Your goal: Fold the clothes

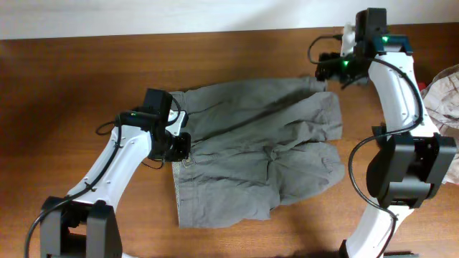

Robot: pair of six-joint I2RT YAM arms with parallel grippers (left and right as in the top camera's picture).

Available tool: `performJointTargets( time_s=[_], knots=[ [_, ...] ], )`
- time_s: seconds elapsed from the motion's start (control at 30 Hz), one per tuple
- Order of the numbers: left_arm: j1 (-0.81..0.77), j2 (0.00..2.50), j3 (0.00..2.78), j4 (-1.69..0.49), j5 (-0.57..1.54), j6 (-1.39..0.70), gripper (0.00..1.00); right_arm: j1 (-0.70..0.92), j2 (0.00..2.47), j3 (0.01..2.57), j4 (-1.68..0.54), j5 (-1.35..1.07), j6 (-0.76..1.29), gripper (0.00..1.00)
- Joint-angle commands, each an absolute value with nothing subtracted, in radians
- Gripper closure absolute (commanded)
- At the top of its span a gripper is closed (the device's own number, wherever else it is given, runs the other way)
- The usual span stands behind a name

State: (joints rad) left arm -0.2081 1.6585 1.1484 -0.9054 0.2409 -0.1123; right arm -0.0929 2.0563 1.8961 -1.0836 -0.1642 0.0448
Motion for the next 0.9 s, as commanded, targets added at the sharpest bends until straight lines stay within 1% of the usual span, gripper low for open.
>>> performJointTargets(
  time_s=[0.0, 0.2, 0.3, 0.33, 0.4, 0.43, 0.47, 0.53, 0.6, 0.63, 0.67, 0.73, 0.87],
  knots=[
    [-0.202, 1.637, 1.159, -0.91, 0.22, -0.096, 0.99, -0.113, 2.058, 1.913, -1.204, -0.172, 0.026, 0.14],
    [-0.202, 1.637, 1.159, -0.909, 0.22, -0.095, 0.99, -0.113, 2.058, 1.869, -1.331, -0.12, 0.027, 0.14],
    [-0.202, 1.637, 1.159, -0.908, 0.22, -0.096, 0.99, -0.113, 2.058, 1.776, -1.311, -0.12, 0.026, 0.14],
    [-0.202, 1.637, 1.159, -0.907, 0.22, -0.096, 0.99, -0.113, 2.058, 1.741, -1.293, -0.12, 0.027, 0.16],
    [-0.202, 1.637, 1.159, -0.905, 0.22, -0.096, 0.99, -0.113, 2.058, 1.678, -1.248, -0.121, 0.027, 0.23],
    [-0.202, 1.637, 1.159, -0.905, 0.22, -0.095, 0.99, -0.113, 2.058, 1.652, -1.226, -0.124, 0.026, 0.33],
    [-0.202, 1.637, 1.159, -0.905, 0.22, -0.096, 0.99, -0.113, 2.058, 1.629, -1.207, -0.132, 0.027, 0.6],
    [-0.202, 1.637, 1.159, -0.906, 0.22, -0.096, 0.98, -0.113, 2.058, 1.603, -1.204, -0.155, 0.027, 0.82],
    [-0.202, 1.637, 1.159, -0.907, 0.22, -0.096, 0.99, -0.114, 2.058, 1.6, -1.234, -0.105, 0.044, 0.89],
    [-0.202, 1.637, 1.159, -0.908, 0.219, -0.096, 0.99, -0.114, 2.058, 1.601, -1.243, -0.066, 0.064, 0.9],
    [-0.202, 1.637, 1.159, -0.909, 0.217, -0.096, 1.0, -0.118, 2.058, 1.601, -1.254, 0.044, 0.123, 0.91],
    [-0.202, 1.637, 1.159, -0.91, 0.21, -0.096, 0.99, -0.126, 2.058, 1.601, -1.251, 0.136, 0.185, 0.93],
    [-0.201, 1.637, 1.159, -0.91, 0.178, -0.097, 0.99, -0.138, 2.058, 1.6, -1.209, 0.177, 0.194, 0.93]
  ],
)
